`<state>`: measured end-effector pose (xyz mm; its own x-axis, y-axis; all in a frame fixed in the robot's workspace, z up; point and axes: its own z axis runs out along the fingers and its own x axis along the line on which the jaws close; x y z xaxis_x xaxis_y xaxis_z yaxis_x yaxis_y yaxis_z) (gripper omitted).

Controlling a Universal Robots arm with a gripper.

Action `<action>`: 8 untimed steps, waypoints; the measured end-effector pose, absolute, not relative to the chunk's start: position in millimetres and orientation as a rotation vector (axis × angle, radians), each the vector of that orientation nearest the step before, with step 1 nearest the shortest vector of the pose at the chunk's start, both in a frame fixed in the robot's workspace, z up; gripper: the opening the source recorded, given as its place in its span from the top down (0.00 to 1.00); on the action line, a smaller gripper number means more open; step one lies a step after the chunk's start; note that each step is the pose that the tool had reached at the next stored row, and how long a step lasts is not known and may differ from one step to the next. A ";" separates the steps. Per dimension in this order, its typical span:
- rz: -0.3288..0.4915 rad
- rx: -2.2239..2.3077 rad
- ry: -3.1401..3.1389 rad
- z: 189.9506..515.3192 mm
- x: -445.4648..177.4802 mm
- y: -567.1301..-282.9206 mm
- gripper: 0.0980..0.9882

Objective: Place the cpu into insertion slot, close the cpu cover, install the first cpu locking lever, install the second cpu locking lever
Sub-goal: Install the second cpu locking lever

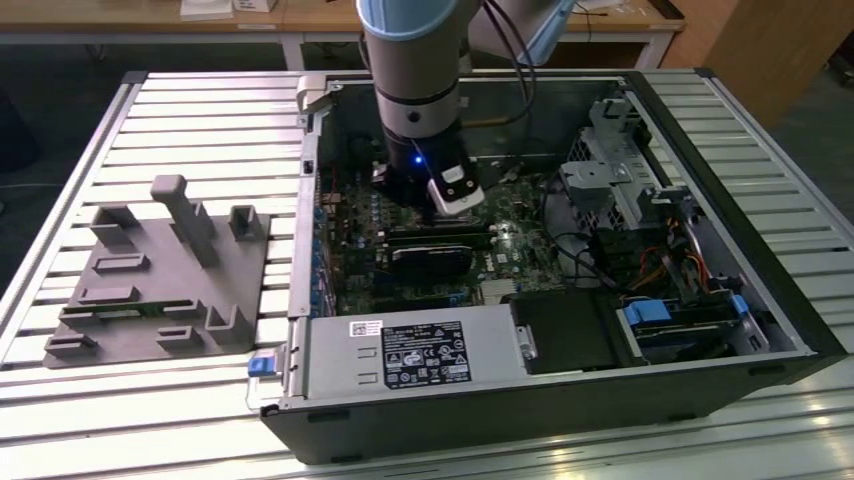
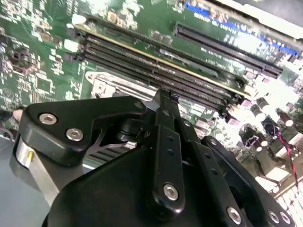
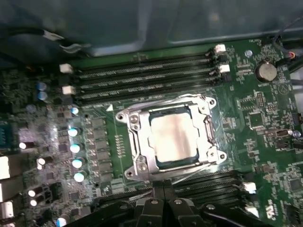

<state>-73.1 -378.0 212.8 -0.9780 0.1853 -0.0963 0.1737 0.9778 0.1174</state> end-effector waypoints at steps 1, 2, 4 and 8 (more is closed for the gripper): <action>0.176 0.275 3.018 212.6 -74.5 -378.9 0.99; 0.185 0.276 3.018 212.4 -75.8 -380.2 0.99; 0.198 0.276 3.018 211.9 -77.8 -382.6 0.99; 0.219 0.278 3.017 211.0 -80.0 -387.3 0.99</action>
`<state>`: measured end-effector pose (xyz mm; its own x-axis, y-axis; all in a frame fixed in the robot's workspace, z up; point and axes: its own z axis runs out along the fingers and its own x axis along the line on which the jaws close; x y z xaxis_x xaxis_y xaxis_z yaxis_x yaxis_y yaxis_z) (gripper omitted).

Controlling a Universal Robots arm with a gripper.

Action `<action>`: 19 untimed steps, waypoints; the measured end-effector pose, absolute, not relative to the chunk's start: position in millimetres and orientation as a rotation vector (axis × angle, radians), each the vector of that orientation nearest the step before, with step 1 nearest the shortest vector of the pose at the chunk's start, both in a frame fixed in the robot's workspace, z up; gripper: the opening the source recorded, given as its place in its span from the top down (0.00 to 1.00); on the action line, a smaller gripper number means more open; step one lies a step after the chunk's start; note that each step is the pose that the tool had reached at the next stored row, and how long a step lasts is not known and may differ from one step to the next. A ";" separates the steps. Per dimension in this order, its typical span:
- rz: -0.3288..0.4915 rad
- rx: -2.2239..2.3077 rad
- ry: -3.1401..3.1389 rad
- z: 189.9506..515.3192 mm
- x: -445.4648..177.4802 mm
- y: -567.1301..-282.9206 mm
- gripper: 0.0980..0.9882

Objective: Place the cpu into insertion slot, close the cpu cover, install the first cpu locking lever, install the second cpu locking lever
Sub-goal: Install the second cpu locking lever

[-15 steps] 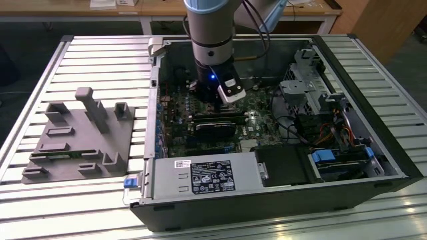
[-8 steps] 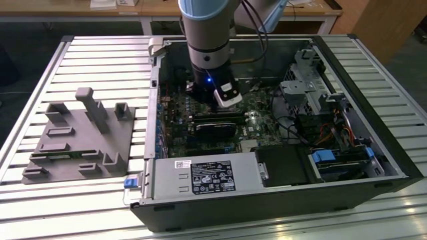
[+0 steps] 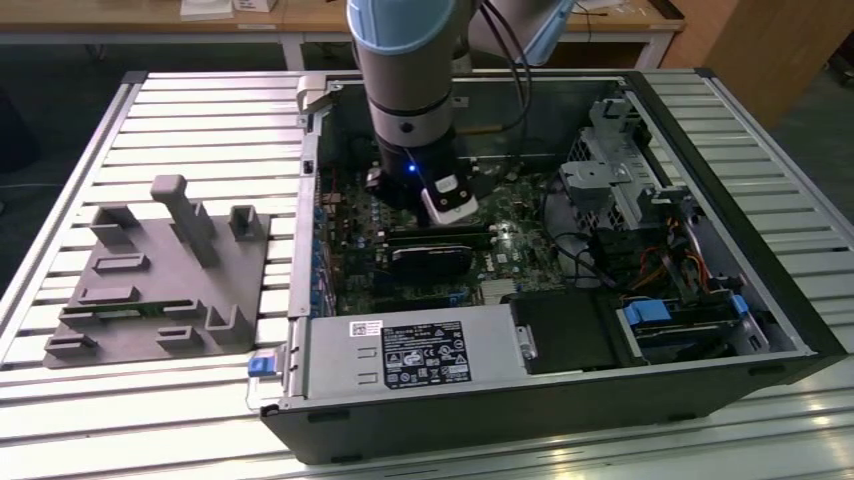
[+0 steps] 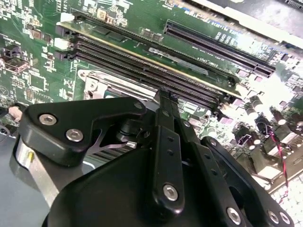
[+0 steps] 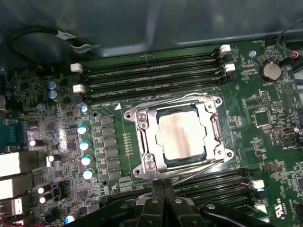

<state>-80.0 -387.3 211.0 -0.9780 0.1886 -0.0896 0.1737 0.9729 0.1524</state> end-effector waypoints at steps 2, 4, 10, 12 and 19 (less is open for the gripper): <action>0.242 0.279 3.017 210.4 -81.3 -389.5 0.99; 0.271 0.281 3.016 209.8 -82.6 -391.7 0.99; 0.343 0.285 3.013 207.9 -83.8 -400.7 0.99; 0.374 0.286 3.011 206.9 -84.4 -402.2 0.99; 0.434 0.289 3.006 200.6 -87.5 -403.4 0.99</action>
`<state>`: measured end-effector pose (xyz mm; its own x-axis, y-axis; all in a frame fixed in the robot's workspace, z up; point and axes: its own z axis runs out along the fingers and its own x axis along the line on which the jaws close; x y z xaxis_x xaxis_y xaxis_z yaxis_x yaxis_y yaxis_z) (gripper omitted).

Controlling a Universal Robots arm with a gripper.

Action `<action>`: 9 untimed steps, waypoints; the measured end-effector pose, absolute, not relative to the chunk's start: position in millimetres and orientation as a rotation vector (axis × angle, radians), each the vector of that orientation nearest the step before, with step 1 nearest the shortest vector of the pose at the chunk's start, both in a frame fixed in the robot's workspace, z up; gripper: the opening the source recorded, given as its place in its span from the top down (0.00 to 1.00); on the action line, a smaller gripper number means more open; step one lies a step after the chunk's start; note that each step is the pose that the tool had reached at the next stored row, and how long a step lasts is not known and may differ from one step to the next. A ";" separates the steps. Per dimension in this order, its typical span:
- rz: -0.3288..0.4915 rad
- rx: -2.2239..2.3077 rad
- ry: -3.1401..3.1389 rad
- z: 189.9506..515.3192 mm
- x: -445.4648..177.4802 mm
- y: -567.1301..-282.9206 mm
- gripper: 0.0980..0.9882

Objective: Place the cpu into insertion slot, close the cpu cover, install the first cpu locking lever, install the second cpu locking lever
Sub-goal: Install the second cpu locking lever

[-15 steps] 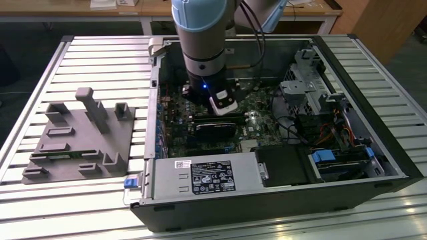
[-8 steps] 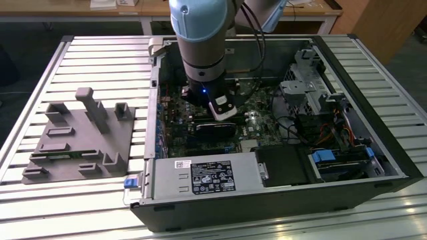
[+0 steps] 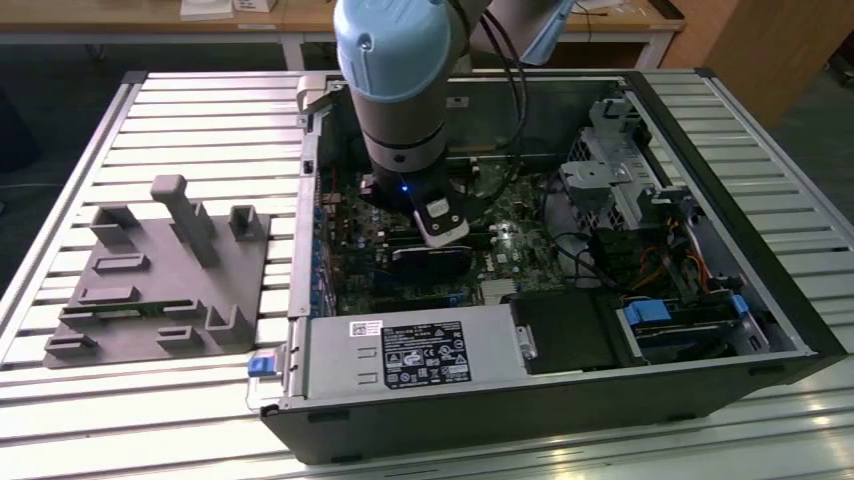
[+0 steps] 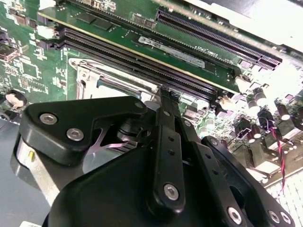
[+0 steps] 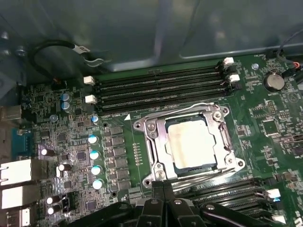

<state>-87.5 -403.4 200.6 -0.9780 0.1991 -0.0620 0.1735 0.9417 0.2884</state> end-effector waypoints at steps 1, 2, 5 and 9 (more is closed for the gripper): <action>0.437 0.289 3.006 199.9 -87.7 -403.4 0.99; 0.441 0.290 3.006 199.3 -87.8 -403.4 0.99; 0.455 0.290 3.004 197.5 -88.0 -403.3 0.99; 0.468 0.291 3.003 195.0 -88.0 -403.3 0.99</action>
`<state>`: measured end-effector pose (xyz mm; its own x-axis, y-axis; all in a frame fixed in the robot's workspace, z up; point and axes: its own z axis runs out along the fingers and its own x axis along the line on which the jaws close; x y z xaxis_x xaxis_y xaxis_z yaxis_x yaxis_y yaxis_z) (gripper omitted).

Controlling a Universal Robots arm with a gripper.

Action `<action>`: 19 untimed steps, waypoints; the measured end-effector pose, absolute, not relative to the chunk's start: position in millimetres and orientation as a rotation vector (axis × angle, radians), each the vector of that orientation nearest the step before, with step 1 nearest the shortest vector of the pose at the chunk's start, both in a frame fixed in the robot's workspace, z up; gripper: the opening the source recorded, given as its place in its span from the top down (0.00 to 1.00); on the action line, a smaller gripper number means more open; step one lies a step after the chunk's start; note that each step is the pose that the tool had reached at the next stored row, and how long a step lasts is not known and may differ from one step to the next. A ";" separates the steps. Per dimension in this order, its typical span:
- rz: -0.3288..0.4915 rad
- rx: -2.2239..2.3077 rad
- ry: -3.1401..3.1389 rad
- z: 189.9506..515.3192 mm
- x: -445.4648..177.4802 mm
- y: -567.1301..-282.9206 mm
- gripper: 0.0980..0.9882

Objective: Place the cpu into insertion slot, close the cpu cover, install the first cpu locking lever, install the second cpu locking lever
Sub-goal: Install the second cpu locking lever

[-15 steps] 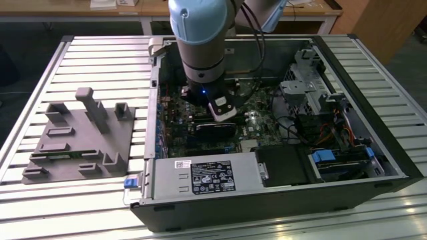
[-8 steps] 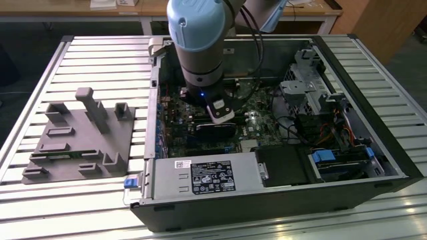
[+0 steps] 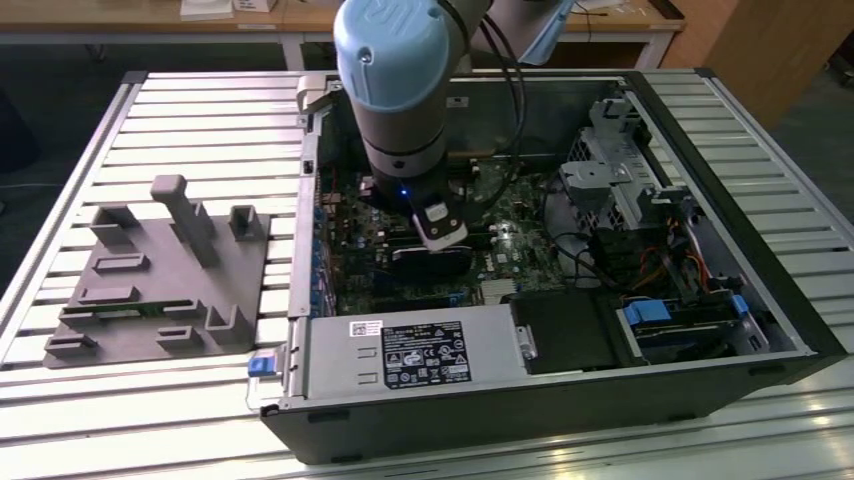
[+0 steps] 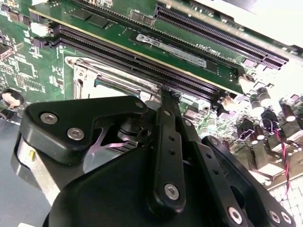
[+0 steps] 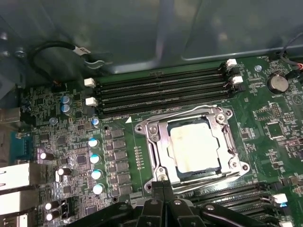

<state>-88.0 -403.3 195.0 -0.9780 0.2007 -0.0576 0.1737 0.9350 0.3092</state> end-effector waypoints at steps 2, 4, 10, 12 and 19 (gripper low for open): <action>0.473 0.291 3.003 193.8 -88.1 -403.3 0.99; 0.476 0.291 3.003 192.5 -88.4 -403.4 0.99; 0.480 0.292 3.002 188.7 -90.6 -403.3 0.99; 0.480 0.292 3.002 188.1 -91.5 -403.4 0.99; 0.480 0.292 3.002 199.0 -91.7 -403.3 0.99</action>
<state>-91.7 -403.3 199.0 -0.9780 0.2011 -0.0560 0.1736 0.9325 0.3168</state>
